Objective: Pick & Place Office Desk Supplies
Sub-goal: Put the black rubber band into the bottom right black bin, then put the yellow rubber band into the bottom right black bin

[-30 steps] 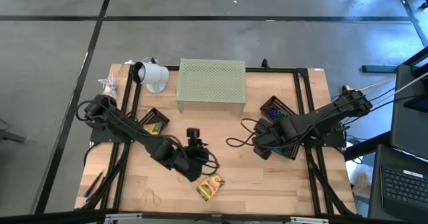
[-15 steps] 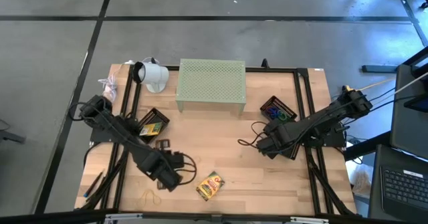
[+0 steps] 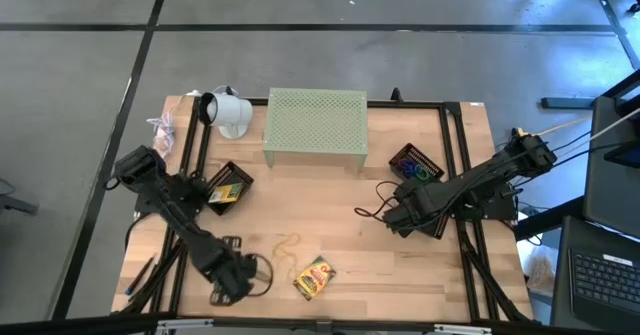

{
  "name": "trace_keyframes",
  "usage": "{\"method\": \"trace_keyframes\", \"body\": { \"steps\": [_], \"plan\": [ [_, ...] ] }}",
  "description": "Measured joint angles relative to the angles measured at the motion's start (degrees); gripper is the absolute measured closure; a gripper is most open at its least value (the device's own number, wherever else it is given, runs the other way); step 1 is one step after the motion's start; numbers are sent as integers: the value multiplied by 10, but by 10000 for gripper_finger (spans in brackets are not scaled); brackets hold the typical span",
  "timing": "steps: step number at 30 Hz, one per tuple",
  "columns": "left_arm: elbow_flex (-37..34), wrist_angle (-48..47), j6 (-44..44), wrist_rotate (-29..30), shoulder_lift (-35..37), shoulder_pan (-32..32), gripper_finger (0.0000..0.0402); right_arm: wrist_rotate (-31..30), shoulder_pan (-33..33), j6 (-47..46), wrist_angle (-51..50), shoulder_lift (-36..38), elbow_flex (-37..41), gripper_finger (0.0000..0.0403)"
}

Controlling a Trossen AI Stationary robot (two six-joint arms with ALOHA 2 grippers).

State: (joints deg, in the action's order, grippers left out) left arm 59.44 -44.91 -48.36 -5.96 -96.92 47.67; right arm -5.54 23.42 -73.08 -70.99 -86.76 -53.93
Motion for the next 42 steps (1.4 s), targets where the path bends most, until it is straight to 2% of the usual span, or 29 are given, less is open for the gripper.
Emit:
{"method": "trace_keyframes", "body": {
  "steps": [5, 9, 12, 16, 21, 25, 30, 38, 42],
  "plan": [
    [0, 14, 11, -11, 0, 55, 205, 0, 0, 0, 1, 0, 0, 173],
    [1, 17, 40, 68, -8, 99, 211, 5, 0, 0, 2, 0, 0, 170],
    [0, 21, 59, 92, -22, 123, 212, 6, 0, 0, 6, 0, 0, 175],
    [0, 58, 76, 96, -33, 130, 213, 7, 0, 0, 9, 0, 0, 181],
    [0, 65, 111, 164, -48, 128, 214, 6, 0, 0, 10, 0, 0, 183],
    [2, 66, 113, 136, -66, 124, 225, 6, 0, 0, 13, 0, 0, 183],
    [3, 66, 132, 124, -83, 123, 262, 5, 0, 2, 13, 0, 0, 183],
    [3, 74, 166, 137, -83, 122, 386, 4, 0, 2, 14, 0, 0, 183],
    [2, 74, 162, 136, -76, 117, 395, 4, 0, 3, 14, 0, 0, 183]
  ]
}}
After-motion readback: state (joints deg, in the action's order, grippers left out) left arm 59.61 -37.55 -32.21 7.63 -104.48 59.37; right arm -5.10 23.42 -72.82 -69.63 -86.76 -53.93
